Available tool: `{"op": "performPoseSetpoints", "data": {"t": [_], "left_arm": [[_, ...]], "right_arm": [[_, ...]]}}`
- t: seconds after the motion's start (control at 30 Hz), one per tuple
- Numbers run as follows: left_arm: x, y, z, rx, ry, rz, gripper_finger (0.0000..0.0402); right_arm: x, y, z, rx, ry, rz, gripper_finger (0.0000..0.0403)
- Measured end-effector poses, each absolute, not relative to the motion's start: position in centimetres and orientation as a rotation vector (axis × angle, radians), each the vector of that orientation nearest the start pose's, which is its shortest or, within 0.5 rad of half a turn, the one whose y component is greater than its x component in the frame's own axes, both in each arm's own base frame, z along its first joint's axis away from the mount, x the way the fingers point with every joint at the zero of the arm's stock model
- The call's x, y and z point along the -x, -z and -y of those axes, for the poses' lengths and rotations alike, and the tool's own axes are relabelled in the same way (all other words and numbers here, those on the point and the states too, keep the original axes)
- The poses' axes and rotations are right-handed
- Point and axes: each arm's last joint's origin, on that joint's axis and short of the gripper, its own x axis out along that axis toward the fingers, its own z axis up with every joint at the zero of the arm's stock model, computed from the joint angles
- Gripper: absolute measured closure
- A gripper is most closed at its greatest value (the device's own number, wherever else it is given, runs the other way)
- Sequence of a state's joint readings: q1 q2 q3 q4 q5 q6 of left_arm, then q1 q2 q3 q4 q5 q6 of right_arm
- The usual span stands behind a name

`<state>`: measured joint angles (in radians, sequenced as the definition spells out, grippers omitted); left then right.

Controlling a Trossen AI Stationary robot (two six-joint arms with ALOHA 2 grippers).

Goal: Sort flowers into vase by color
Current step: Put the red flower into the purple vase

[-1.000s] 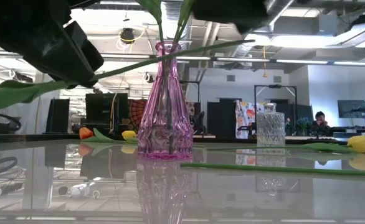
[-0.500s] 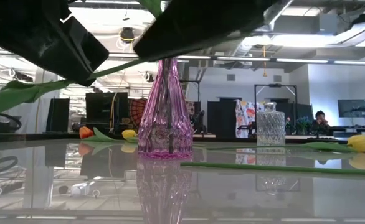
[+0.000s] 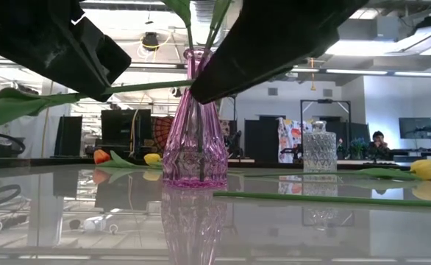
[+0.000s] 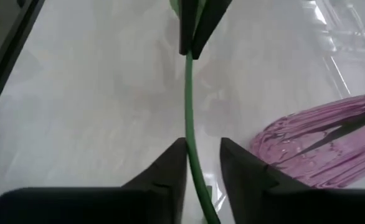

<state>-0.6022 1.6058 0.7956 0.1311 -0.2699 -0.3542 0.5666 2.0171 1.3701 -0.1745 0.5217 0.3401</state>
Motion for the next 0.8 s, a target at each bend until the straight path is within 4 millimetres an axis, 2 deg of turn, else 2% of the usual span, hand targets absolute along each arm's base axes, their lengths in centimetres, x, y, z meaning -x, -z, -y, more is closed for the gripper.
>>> {"op": "performPoseSetpoints", "data": {"t": [0.27, 0.53, 0.8], "left_arm": [[-26.5, -17.1, 17.3, 0.070, 0.197, -0.664, 0.0401], [-26.5, -17.1, 17.1, 0.157, 0.150, -0.668, 0.0402], [-26.5, -17.1, 17.2, 0.212, 0.139, -0.677, 0.0402]], "right_arm": [[-36.8, -17.3, -21.9, 0.100, 0.076, -0.702, 0.0376], [-36.7, -16.9, -20.5, 0.037, 0.211, -0.757, 0.0377], [-36.9, -16.9, -19.9, 0.057, 0.242, -0.752, 0.0378]]}}
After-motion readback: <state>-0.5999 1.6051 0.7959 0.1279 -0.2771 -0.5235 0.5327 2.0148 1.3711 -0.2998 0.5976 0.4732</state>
